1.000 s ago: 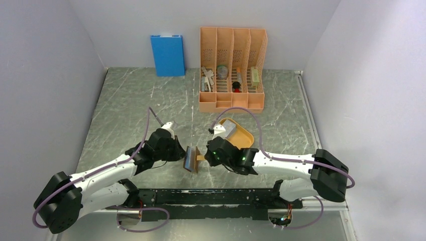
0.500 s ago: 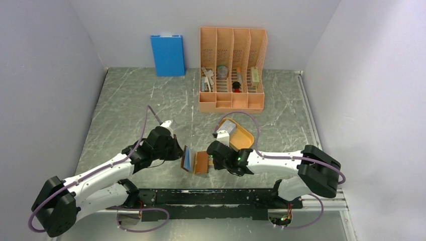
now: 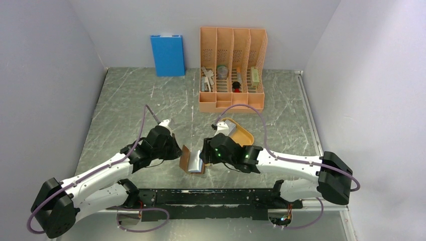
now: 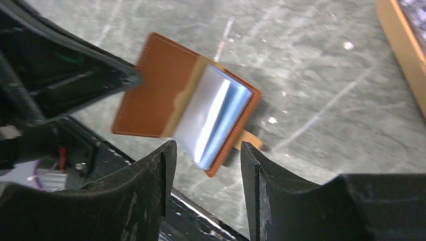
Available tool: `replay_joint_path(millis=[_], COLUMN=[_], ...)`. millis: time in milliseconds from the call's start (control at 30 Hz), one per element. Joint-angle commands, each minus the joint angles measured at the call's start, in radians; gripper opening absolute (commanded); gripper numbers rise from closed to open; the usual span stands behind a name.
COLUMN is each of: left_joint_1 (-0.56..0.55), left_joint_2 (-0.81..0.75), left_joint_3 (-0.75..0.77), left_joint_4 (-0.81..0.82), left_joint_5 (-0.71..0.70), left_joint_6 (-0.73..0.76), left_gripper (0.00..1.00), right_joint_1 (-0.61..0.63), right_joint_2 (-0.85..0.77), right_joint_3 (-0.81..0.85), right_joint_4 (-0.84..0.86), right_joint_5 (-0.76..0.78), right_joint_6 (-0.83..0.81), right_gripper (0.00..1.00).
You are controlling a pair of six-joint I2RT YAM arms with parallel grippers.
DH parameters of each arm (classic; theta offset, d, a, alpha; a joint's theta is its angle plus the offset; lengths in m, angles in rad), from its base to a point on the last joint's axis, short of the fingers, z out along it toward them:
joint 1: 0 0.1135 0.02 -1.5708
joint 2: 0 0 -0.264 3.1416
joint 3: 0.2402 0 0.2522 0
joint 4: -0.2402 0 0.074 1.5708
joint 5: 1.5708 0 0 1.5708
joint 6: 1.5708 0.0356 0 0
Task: Put the credit cards into the card holder
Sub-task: Open the card holder at the center of the board.
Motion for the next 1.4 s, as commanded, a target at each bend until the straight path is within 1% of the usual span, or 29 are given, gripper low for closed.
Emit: replay_joint_path(millis=[0, 133, 300, 500, 633, 700, 800, 1000, 1133, 1300, 1367], left_joint_1=[-0.002, -0.002, -0.001, -0.002, -0.002, -0.002, -0.002, -0.002, -0.001, -0.002, -0.002], left_joint_2=[-0.010, -0.027, -0.049, -0.061, -0.067, -0.072, -0.076, -0.078, -0.066, -0.044, -0.034], left_joint_3=[-0.021, -0.061, -0.079, -0.083, -0.095, -0.103, -0.114, -0.138, -0.156, -0.195, -0.209], left_joint_4=[0.020, 0.034, 0.028, 0.019, 0.018, 0.018, 0.017, 0.028, 0.039, 0.073, 0.088], left_joint_5=[-0.013, -0.010, -0.012, -0.016, -0.019, -0.022, -0.026, -0.027, -0.030, -0.032, -0.032], left_joint_6=[-0.037, -0.059, -0.068, -0.065, -0.067, -0.068, -0.071, -0.076, -0.076, -0.082, -0.085], left_gripper=[0.05, 0.05, 0.05, 0.05, 0.05, 0.05, 0.05, 0.05, 0.05, 0.05, 0.05], right_joint_1=[-0.002, -0.004, -0.013, -0.030, -0.035, -0.036, -0.035, -0.037, -0.038, -0.042, -0.044], right_joint_2=[0.038, 0.085, 0.134, 0.172, 0.161, 0.154, 0.137, 0.147, 0.125, 0.114, 0.111], right_joint_3=[0.032, 0.019, -0.002, 0.006, -0.017, -0.030, -0.055, -0.070, -0.077, -0.080, -0.088], right_joint_4=[0.098, 0.166, 0.218, 0.159, 0.140, 0.129, 0.127, 0.116, 0.112, 0.074, 0.067], right_joint_5=[-0.085, -0.117, -0.116, -0.088, -0.069, -0.062, -0.058, -0.057, -0.043, -0.023, -0.019], right_joint_6=[0.023, 0.072, 0.131, 0.151, 0.163, 0.170, 0.182, 0.194, 0.196, 0.194, 0.206], right_gripper=[0.53, 0.52, 0.50, 0.40, 0.39, 0.40, 0.43, 0.43, 0.49, 0.49, 0.51])
